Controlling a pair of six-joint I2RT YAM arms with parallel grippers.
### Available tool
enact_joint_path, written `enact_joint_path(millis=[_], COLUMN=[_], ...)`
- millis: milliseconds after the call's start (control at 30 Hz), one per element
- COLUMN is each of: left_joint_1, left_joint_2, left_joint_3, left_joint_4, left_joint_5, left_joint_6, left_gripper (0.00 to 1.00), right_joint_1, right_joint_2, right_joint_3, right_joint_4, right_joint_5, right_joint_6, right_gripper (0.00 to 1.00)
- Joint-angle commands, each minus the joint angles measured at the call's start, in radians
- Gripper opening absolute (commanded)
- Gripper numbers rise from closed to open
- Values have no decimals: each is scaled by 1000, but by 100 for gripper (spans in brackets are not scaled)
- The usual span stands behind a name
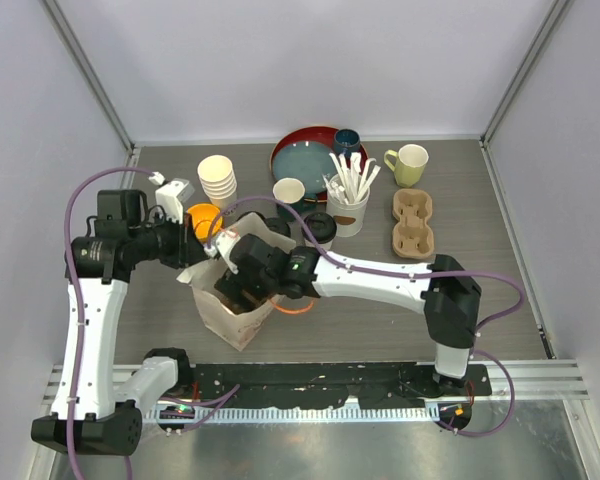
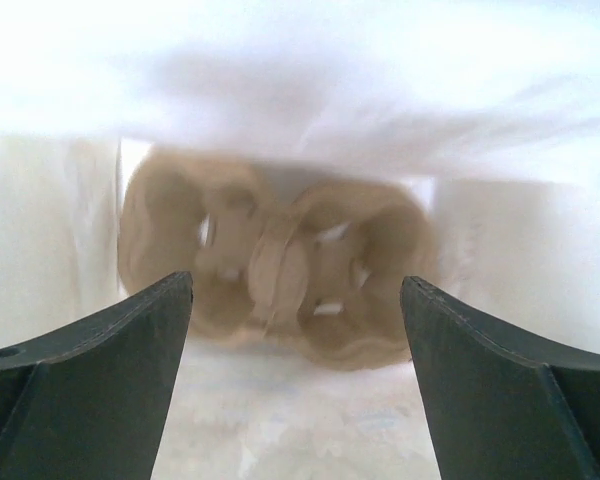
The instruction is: Pack the takeout coffee
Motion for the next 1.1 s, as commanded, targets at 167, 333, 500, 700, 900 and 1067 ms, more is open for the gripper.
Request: enact_joint_path(millis=[167, 333, 500, 700, 900, 1067], left_joint_1=[-5, -5, -5, -5, -5, -5], left_joint_2=[0, 2, 5, 7, 7, -4], left_joint_3=[-9, -3, 2, 8, 16, 28], left_joint_4=[-62, -59, -56, -57, -74, -102], left_joint_5=[-8, -12, -14, 0, -48, -80], left_joint_6=[21, 22, 22, 31, 40, 47], left_gripper=[0, 0, 0, 0, 0, 0], right_joint_1=[-18, -20, -18, -18, -20, -26], right_joint_2=[-184, -186, -230, -276, -338, -437], right_joint_3=[17, 20, 12, 5, 9, 19], right_joint_4=[281, 257, 257, 254, 260, 252], right_joint_5=[-61, -52, -96, -185, -231, -182], right_joint_6=[59, 44, 30, 0, -5, 12], right_gripper=[90, 90, 90, 90, 89, 90])
